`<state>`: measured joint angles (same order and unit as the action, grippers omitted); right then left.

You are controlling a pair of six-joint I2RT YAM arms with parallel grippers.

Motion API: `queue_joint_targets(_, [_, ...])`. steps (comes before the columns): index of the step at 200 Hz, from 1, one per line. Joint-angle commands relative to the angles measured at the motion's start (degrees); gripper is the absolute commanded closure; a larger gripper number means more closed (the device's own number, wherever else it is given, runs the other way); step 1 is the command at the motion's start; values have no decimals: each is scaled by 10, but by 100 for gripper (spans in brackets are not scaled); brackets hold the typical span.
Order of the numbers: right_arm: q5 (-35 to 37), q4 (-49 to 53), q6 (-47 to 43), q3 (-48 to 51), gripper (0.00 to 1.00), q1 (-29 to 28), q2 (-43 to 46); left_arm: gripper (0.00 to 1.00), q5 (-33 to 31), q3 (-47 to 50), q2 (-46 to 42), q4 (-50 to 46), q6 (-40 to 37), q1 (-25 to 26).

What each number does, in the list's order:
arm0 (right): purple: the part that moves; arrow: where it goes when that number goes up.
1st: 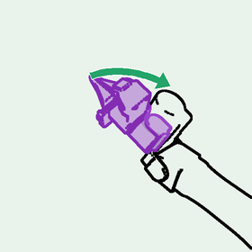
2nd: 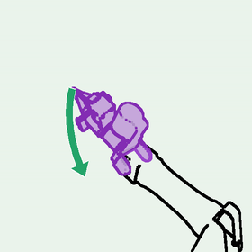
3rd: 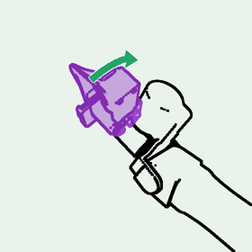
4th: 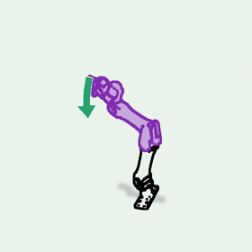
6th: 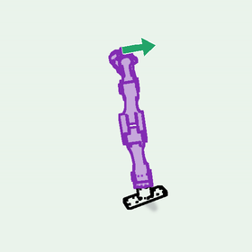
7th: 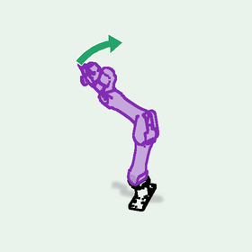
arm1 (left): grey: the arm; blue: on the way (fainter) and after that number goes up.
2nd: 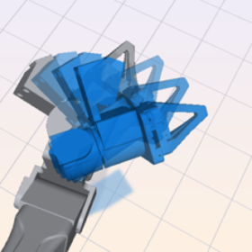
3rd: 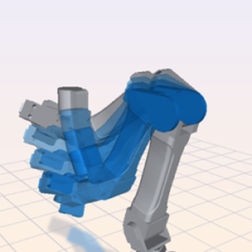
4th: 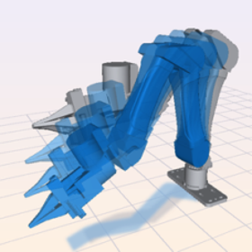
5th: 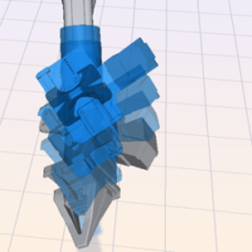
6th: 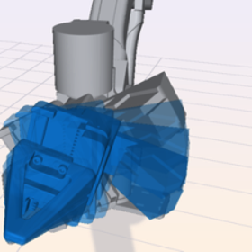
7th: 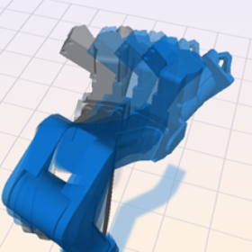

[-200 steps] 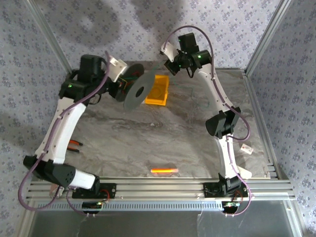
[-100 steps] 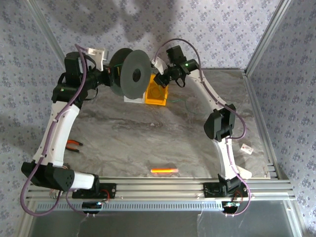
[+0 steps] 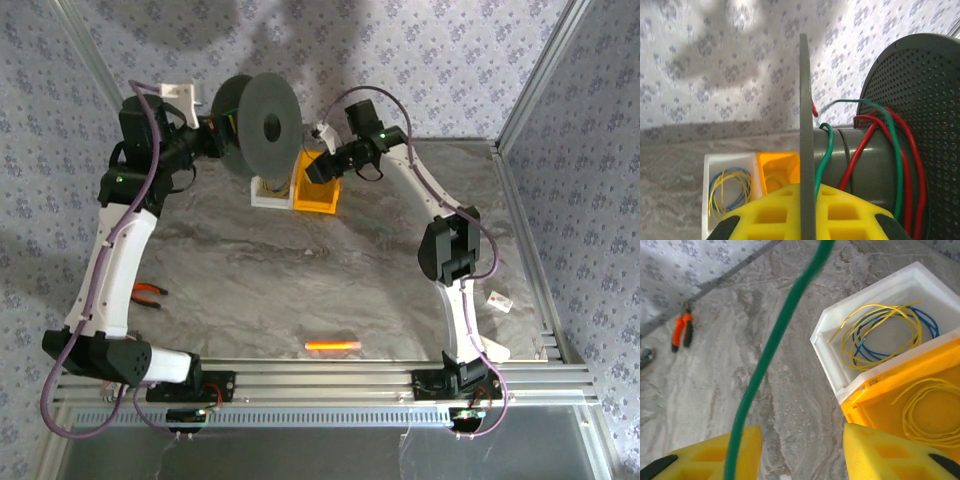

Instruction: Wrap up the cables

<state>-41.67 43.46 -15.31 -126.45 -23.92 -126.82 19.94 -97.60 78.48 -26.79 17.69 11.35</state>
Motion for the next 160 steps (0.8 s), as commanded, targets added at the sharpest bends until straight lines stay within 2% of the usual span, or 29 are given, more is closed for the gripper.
queue_joint_targets(1, [-58,13,3,22,50,13,35,100,35,-56,2,46,6,0])
queue_joint_targets(69, [-72,-46,15,171,51,41,115,100,8,-95,8,9,-1,-3])
queue_joint_targets(77, [-73,-56,21,188,62,42,121,100,5,-99,9,5,-2,-4])
queue_joint_targets(90, [-72,-66,36,208,99,44,129,100,-8,-102,9,1,0,-5])
queue_joint_targets(91, [-72,-66,36,209,100,45,129,100,-9,-102,8,1,0,-5])
queue_joint_targets(116, [-56,-55,37,233,100,37,139,100,-29,-97,8,10,27,-13])
queue_joint_targets(160, [47,46,5,217,100,-14,147,100,-83,-107,51,-15,136,-46])
